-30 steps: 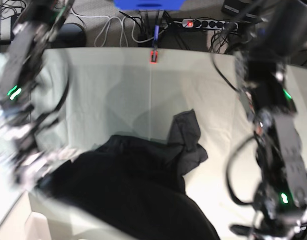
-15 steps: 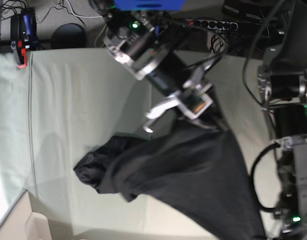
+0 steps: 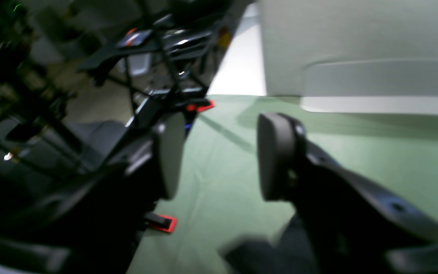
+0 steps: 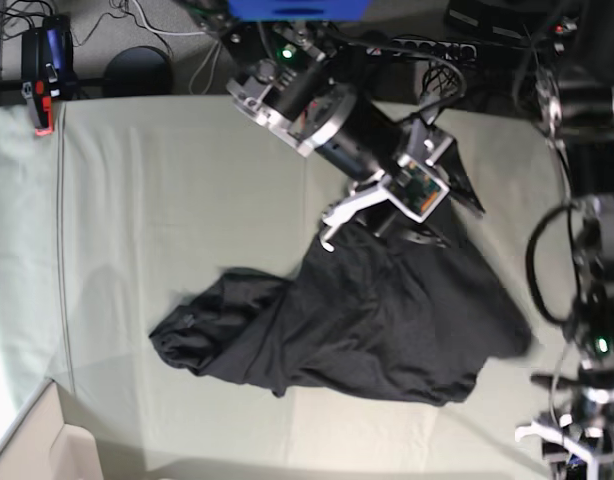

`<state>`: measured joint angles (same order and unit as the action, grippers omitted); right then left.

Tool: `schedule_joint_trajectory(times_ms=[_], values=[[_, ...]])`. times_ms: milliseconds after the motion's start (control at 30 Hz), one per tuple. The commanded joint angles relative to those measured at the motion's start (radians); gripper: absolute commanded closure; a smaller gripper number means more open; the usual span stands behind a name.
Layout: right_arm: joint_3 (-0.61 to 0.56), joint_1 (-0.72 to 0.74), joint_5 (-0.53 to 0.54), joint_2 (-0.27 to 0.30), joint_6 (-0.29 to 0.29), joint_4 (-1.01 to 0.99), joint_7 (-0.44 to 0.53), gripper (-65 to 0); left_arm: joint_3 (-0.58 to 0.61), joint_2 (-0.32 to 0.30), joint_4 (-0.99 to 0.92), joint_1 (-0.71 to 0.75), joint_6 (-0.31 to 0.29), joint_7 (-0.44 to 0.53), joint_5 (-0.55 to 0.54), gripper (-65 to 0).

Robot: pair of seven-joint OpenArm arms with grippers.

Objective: Layout the t-shirt on the table in an organized manner, then fold the t-shirt properly
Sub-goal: 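Lower the t-shirt onto the table and release both grippers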

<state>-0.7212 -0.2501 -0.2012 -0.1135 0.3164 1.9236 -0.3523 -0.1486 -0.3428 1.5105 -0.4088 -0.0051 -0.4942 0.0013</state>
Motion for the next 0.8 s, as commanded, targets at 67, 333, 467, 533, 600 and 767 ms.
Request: schedule_joint_trajectory(times_ms=[67,333,467,533,600,767], values=[[-0.036,-0.027,-0.093,-0.044,-0.012,-0.008,0.028,-27.5,-0.007,0.000,0.063,0.015,0.009,0.025,0.003,-33.5],[0.213,-0.010,-0.091,0.030,-0.012,-0.011,0.029,-28.5,-0.145,0.224,0.310,0.279,0.001,-0.074,-0.002,-33.8],[0.349,0.002,-0.090,0.062,-0.012,-0.008,0.028,-29.4,-0.158,0.406,0.388,0.489,0.001,-0.082,-0.002,-33.9],[0.412,0.002,-0.090,0.074,-0.012,-0.006,0.028,-31.3,-0.156,0.486,0.402,0.600,0.001,-0.079,-0.004,-37.7],[0.460,0.007,-0.090,0.076,-0.012,-0.013,0.028,-33.4,-0.156,0.500,0.391,0.676,0.001,-0.079,-0.004,-43.0],[0.524,0.002,-0.090,0.076,-0.012,-0.014,0.028,-37.3,-0.085,0.500,0.312,0.799,0.006,-0.077,-0.068,-53.8]])
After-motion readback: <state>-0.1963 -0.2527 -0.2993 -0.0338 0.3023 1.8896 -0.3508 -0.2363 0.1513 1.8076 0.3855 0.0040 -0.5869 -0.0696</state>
